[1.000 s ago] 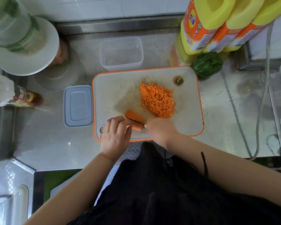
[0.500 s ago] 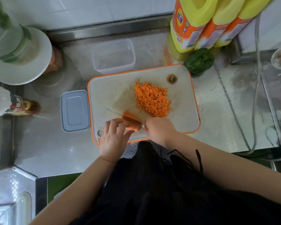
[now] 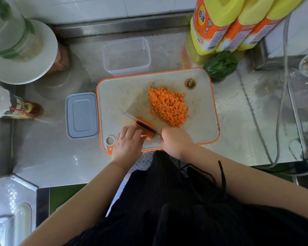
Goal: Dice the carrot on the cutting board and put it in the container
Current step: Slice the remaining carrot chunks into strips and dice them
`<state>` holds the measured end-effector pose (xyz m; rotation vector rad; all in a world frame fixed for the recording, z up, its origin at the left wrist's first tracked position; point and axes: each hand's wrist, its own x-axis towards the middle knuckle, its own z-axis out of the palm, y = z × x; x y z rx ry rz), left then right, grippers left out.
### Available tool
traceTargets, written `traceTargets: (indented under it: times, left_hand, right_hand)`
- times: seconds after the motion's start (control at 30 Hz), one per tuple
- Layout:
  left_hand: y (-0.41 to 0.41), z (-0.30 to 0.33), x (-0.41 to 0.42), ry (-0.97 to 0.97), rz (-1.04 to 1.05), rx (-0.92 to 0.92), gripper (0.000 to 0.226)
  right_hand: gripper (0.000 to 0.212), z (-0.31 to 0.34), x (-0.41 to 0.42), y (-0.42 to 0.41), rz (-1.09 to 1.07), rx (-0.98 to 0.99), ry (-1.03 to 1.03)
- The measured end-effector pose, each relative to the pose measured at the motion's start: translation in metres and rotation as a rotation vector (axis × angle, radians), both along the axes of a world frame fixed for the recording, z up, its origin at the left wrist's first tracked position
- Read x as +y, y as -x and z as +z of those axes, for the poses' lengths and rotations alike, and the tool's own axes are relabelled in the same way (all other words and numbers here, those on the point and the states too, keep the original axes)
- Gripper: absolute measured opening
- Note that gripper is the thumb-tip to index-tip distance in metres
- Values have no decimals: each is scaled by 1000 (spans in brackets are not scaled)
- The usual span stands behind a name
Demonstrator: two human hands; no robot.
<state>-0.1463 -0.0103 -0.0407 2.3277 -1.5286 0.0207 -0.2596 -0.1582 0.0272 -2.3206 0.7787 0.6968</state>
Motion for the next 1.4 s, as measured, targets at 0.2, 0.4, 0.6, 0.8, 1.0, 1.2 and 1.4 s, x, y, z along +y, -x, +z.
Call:
traceTargets:
  times: [0.2, 0.4, 0.6, 0.8, 1.0, 1.2, 1.4]
  left_hand:
    - [-2, 0, -10, 12, 7, 99, 22]
    - [-1, 2, -10, 64, 39, 129, 22]
    - [0, -2, -9, 101, 42, 136, 18]
    - [2, -4, -8, 113, 39, 110, 8]
    - [0, -7, -4, 82, -11, 79, 10]
    - [-2, -5, -3, 89, -6, 104, 17]
    - [-2, 3, -4, 67, -12, 142, 20]
  right_hand:
    - [13, 4, 6, -2, -7, -3, 31]
    - [13, 17, 4, -10, 31, 133, 8]
    - [14, 32, 3, -22, 64, 221, -32]
    - [21, 31, 3, -37, 66, 207, -22]
    - [16, 8, 2, -25, 2, 124, -23]
    - [25, 4, -11, -21, -46, 67, -79]
    - [22, 4, -2, -6, 1, 37, -39]
